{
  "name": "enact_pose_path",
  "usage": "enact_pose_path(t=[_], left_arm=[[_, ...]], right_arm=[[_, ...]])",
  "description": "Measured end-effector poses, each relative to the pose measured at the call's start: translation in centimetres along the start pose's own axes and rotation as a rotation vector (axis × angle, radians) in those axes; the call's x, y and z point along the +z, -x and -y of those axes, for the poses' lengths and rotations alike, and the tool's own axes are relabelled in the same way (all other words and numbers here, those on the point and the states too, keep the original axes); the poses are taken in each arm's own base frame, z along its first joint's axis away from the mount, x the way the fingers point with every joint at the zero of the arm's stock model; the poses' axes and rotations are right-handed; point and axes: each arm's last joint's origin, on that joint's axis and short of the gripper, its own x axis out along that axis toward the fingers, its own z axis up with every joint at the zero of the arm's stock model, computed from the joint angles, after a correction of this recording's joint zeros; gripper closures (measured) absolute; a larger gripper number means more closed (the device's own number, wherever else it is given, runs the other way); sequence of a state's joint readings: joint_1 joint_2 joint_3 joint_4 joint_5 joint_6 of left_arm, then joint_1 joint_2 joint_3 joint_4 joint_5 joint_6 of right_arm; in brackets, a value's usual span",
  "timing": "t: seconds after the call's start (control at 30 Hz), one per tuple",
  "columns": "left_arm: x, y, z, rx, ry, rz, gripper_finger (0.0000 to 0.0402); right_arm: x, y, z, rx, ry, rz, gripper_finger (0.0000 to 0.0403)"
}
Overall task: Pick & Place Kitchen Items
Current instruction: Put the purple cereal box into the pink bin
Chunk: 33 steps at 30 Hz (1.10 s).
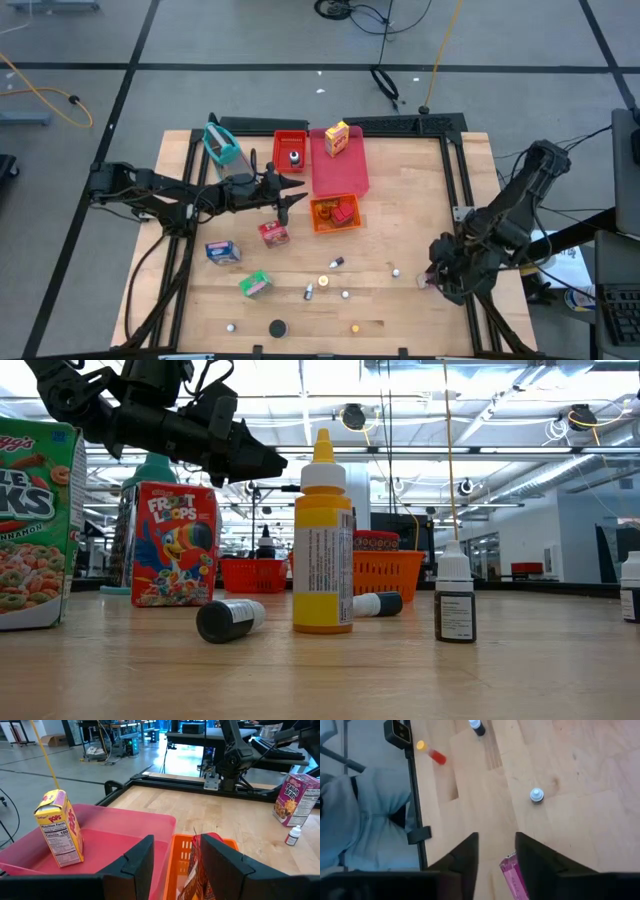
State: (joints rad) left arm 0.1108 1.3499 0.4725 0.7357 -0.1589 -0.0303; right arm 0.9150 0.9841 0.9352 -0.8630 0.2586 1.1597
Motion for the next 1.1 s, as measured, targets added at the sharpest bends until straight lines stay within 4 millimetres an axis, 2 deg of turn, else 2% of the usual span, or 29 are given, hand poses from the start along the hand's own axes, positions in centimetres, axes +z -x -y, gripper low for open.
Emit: enact_pose_path(t=[0.13, 0.3, 0.73, 1.1], left_arm=[[0.0, 0.0, 0.0, 0.0, 0.0, 0.0, 0.0238], [0.0, 0.0, 0.0, 0.0, 0.0, 0.0, 0.0238], [0.0, 0.0, 0.0, 0.0, 0.0, 0.0, 0.0238], [0.0, 0.0, 0.0, 0.0, 0.0, 0.0, 0.0238]], right_arm=[[-0.3, -0.1, -0.2, -0.002, -0.014, -0.006, 0.0236], [-0.7, 0.0, -0.5, 0.009, 0.009, 0.001, 0.0213], [-2.4, -0.5, 0.1, -0.144, 0.135, -0.067, 0.0208], [-3.3, -1.1, -0.1, -0.198, 0.201, -0.102, 0.0208]])
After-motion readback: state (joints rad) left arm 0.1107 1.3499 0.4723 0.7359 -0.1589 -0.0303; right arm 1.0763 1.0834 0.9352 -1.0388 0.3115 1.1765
